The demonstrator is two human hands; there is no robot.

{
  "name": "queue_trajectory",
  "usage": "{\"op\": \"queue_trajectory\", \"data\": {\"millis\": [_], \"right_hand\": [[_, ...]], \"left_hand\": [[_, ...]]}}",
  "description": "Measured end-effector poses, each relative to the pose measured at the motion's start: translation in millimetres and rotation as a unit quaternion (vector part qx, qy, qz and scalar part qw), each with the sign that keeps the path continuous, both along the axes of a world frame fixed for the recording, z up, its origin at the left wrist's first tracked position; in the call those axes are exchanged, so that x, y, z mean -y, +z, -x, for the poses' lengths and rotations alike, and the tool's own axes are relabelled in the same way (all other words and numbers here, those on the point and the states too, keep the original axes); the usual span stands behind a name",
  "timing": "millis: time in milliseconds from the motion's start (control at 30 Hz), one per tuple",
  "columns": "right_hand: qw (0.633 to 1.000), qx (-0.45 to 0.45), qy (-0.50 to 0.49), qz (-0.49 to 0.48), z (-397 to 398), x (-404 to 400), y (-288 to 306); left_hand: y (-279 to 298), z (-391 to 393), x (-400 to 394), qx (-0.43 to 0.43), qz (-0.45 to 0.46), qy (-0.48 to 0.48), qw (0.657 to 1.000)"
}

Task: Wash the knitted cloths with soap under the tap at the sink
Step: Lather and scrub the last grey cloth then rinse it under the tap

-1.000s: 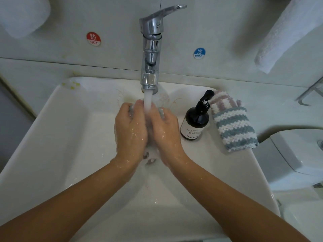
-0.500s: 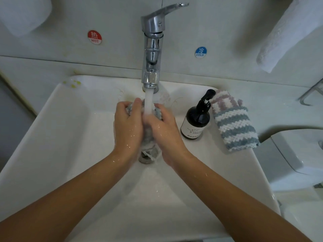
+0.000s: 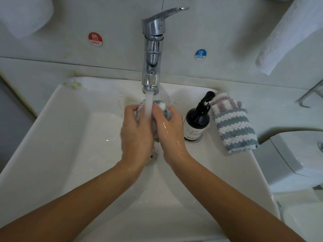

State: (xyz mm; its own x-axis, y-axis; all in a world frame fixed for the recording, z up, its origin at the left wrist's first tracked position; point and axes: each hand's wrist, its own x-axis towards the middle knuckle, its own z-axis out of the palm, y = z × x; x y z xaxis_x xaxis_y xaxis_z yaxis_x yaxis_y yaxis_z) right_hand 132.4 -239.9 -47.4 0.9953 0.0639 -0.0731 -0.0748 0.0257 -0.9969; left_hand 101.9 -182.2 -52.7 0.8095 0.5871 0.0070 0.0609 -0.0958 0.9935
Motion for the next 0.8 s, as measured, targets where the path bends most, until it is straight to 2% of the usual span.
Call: {"op": "queue_trajectory", "data": {"millis": [100,167,233,400,567,800], "right_hand": [[0.996,0.083,-0.018,0.035,0.7,2.9,0.5],[0.994,0.102,-0.004,0.049,2.7,3.4,0.5],[0.995,0.078,0.041,0.054,6.4,1.0,-0.3],[0.993,0.028,0.099,0.052,9.0,-5.9,-0.9],[0.994,-0.096,0.044,-0.001,4.3,-2.9,6.5],[0.998,-0.047,0.037,0.028,6.4,-0.8,4.3]], "left_hand": [[5.6,-5.0,-2.8,0.021,0.005,0.040,0.999],[9.9,-7.8,-3.7,0.036,0.024,0.062,0.997],[12.3,-8.9,-4.3,0.049,0.046,0.072,0.995],[5.1,-11.4,-15.0,0.076,0.031,0.068,0.994],[3.8,-13.5,-13.2,0.082,0.023,0.064,0.994],[6.3,-9.5,-10.0,0.074,0.014,0.055,0.996]]}}
